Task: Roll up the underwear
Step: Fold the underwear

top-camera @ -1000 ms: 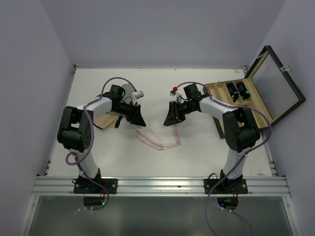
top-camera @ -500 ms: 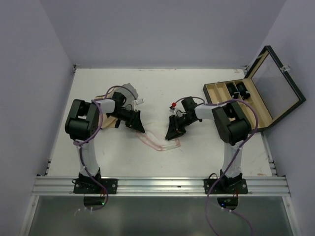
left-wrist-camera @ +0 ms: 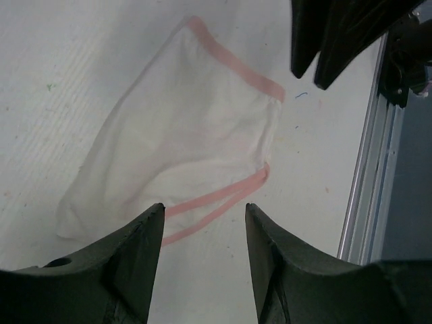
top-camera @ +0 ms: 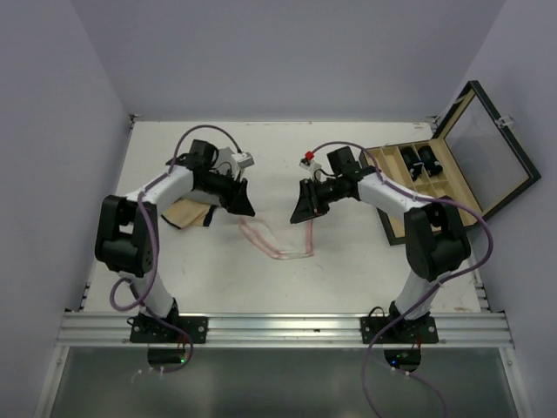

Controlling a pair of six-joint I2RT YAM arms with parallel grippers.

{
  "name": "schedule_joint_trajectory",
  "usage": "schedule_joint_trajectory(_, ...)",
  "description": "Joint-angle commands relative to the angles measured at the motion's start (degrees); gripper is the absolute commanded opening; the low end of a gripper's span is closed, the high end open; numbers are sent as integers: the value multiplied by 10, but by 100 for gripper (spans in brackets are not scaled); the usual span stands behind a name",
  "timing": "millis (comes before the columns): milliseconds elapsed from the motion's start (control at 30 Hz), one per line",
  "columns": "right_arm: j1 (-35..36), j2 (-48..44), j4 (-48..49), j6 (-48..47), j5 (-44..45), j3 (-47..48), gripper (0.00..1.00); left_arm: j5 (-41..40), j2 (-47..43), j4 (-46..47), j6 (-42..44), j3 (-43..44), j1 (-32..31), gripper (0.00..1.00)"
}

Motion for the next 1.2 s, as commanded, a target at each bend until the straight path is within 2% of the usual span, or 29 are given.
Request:
schedule_joint_trajectory(0,8,-13,-17,-20,-15,-11,30,-23,-85,26,40,-35,-48,55)
schedule_joint_trajectory(133,9,18,10,-10,-24,-63,28,-36,-111,117,-23,-93,-123,51)
schedule_joint_trajectory(267,9,54,25,-22,-15,-83,27,-14,-68,229,-119,-129,-178,49)
schedule_joint_trajectory(367,10,78,11,-56,-3,-75,26,-26,-29,283,-160,-142,-192,47)
schedule_joint_trajectory(467,9,98,2,-81,17,-75,26,-60,15,282,-168,-140,-193,46)
schedule_joint_trajectory(633,9,98,-4,-86,15,-86,25,-56,55,256,-167,-137,-192,42)
schedule_joint_trajectory(767,9,58,-39,-93,-3,-74,26,-44,22,184,-112,-134,-192,43)
schedule_joint_trajectory(867,9,-2,-70,-99,-17,-46,26,-68,-62,144,-55,-125,-192,54)
schedule_joint_trajectory(900,9,-17,-70,-97,-13,-40,27,-82,-86,142,-44,-124,-193,60)
schedule_joint_trajectory(933,9,-40,-70,-98,-8,-29,27,-115,-130,141,-22,-121,-193,62)
schedule_joint_trajectory(1000,9,-49,-71,-111,12,-16,28,-150,-164,140,7,-119,-196,65)
schedule_joint_trajectory(1167,9,-9,-85,-144,45,36,28,-246,-206,115,145,-121,-251,66)
